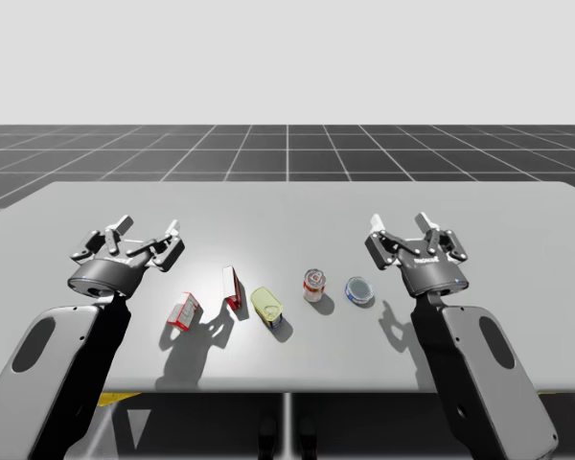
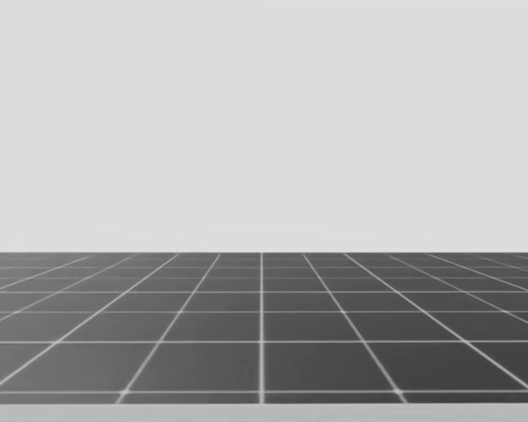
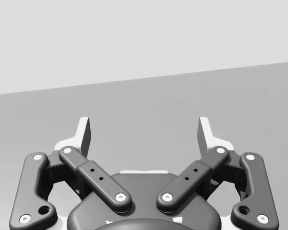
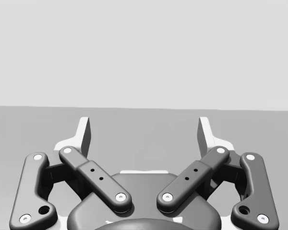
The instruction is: Lift the pudding box off the table.
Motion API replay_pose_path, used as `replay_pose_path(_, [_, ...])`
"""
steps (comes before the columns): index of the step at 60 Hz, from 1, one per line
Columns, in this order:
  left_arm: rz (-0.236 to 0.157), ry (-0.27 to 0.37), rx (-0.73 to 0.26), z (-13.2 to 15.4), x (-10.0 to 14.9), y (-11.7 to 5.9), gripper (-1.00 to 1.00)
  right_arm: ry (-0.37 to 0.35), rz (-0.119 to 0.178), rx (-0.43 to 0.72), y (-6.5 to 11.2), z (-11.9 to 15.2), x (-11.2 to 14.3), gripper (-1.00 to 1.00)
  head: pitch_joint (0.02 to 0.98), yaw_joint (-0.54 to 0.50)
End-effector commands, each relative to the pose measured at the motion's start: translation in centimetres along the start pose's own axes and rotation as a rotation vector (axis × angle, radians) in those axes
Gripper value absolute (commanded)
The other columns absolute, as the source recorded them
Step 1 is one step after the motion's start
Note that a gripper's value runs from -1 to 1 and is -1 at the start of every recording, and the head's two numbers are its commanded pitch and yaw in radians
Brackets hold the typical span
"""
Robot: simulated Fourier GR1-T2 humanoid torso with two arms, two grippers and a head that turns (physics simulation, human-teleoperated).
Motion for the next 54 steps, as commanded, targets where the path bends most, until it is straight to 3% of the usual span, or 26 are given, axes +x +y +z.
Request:
replay_pose_path(1, [-0.001,-0.001,0.0,-0.01,0.0,0.04,-1.0,-0.012,0.013,-0.036,0.1,0.22,-0.07,-1.0,0.047,-0.01])
replay_pose_path(3, [-0.001,-0.001,0.001,0.0,0.01,0.05,-1.0,-0.02,0.024,-0.011,0.07,0.15,-0.03,-1.0,0.049,-0.01])
replay_pose_path(5, [-0.001,-0.001,0.002,0.01,0.01,0.06,-1.0,-0.01,0.006,-0.018,0.05,0.04,0.03,-1.0,0.057,-0.01])
replay_pose_path(15, [-0.002,-0.001,0.002,0.0,-0.02,0.07,-1.0,0.027,0.006,-0.004,-0.28,-0.12,0.02,-1.0,0.117,-0.01])
replay_pose_path(26, [-0.004,0.0,0.003,-0.02,-0.05,0.09,-1.0,0.022,0.008,-0.016,-0.33,-0.16,0.08,-1.0,0.282,-0.02])
replay_pose_path(30, [-0.004,0.0,0.003,-0.03,-0.07,0.11,-1.0,0.024,0.032,-0.032,-0.34,-0.21,0.08,-1.0,0.348,-0.02])
replay_pose_path(54, [-0.012,0.005,0.0,-0.13,-0.15,0.1,-1.0,0.038,0.029,-0.034,-0.45,-0.2,0.21,-1.0,0.646,0.05])
